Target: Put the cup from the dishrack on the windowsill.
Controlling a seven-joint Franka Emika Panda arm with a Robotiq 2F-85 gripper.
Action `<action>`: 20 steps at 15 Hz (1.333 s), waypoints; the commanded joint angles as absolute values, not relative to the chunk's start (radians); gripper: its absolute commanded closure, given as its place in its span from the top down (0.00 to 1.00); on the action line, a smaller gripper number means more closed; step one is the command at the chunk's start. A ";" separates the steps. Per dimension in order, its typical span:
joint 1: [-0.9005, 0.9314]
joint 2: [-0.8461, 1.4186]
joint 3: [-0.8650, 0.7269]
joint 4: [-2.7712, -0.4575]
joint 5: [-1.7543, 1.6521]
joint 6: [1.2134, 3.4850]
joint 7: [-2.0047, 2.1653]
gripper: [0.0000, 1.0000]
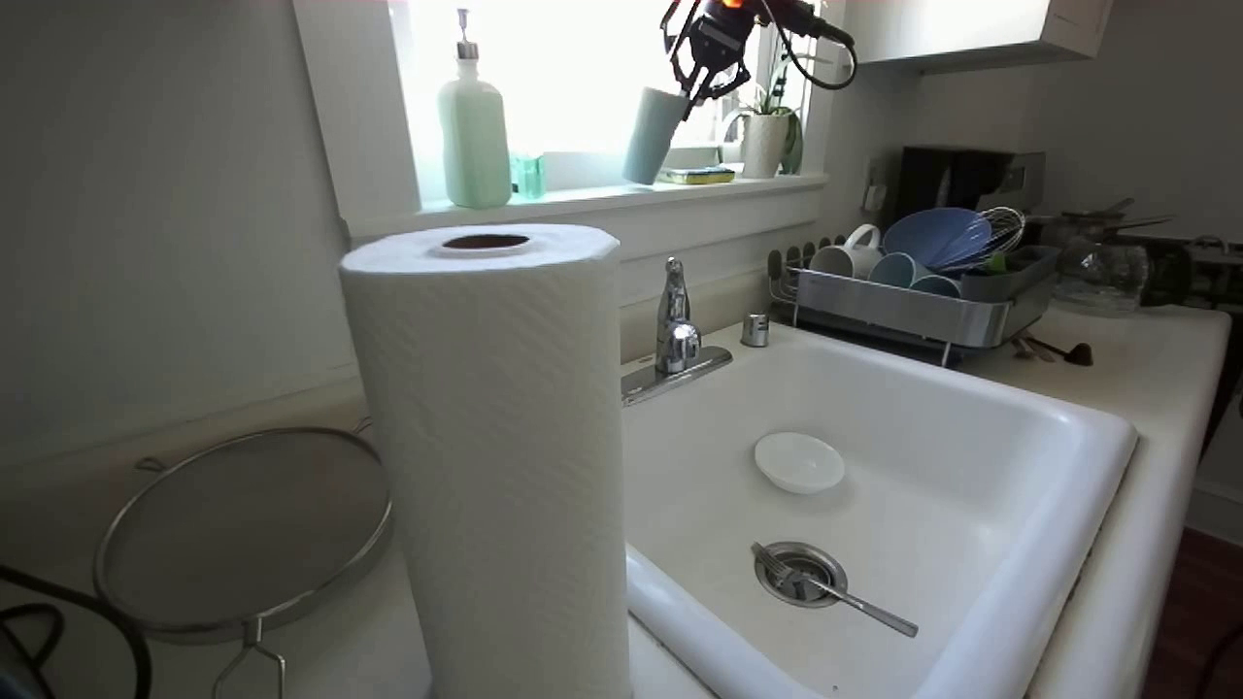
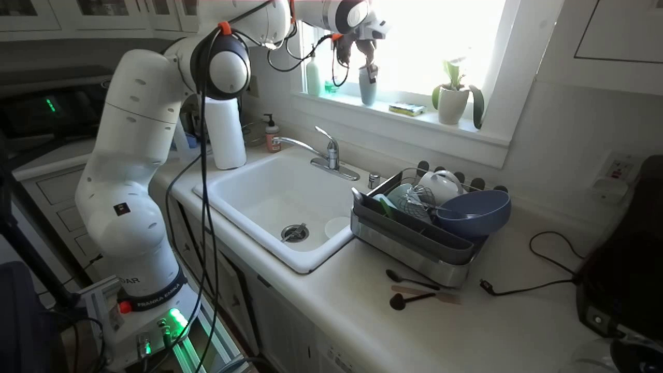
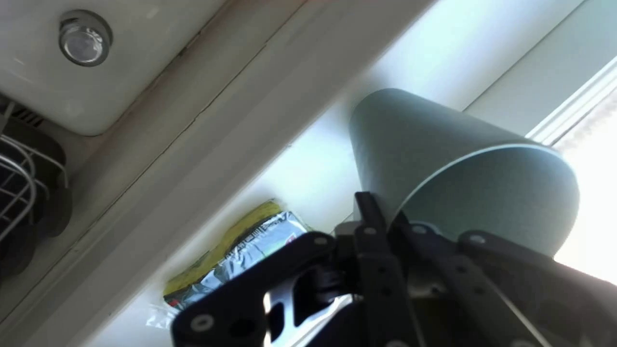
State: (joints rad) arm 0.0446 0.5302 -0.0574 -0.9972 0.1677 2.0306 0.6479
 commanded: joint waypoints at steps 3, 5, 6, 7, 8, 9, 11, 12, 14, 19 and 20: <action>0.067 0.596 -0.093 -0.894 0.122 2.021 0.768 0.01; 0.068 0.599 -0.102 -0.880 0.107 2.005 0.791 0.01; 0.068 0.598 -0.106 -0.873 0.100 1.996 0.802 0.01; 0.069 0.601 -0.109 -0.864 0.091 1.988 0.811 0.01; 0.070 0.604 -0.114 -0.859 0.081 1.977 0.818 0.01; 0.074 0.606 -0.118 -0.857 0.067 1.964 0.826 0.01; 0.076 0.611 -0.117 -0.849 0.053 1.935 0.838 0.01; 0.076 0.614 -0.116 -0.846 0.047 1.933 0.841 0.01; 0.078 0.619 -0.115 -0.839 0.036 1.930 0.847 0.01; 0.078 0.638 -0.112 -0.813 0.031 1.931 0.866 0.40; 0.077 0.642 -0.111 -0.810 0.035 1.942 0.871 0.48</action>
State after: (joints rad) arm 0.0688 0.6027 -0.0988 -0.8763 0.0476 1.9506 0.8292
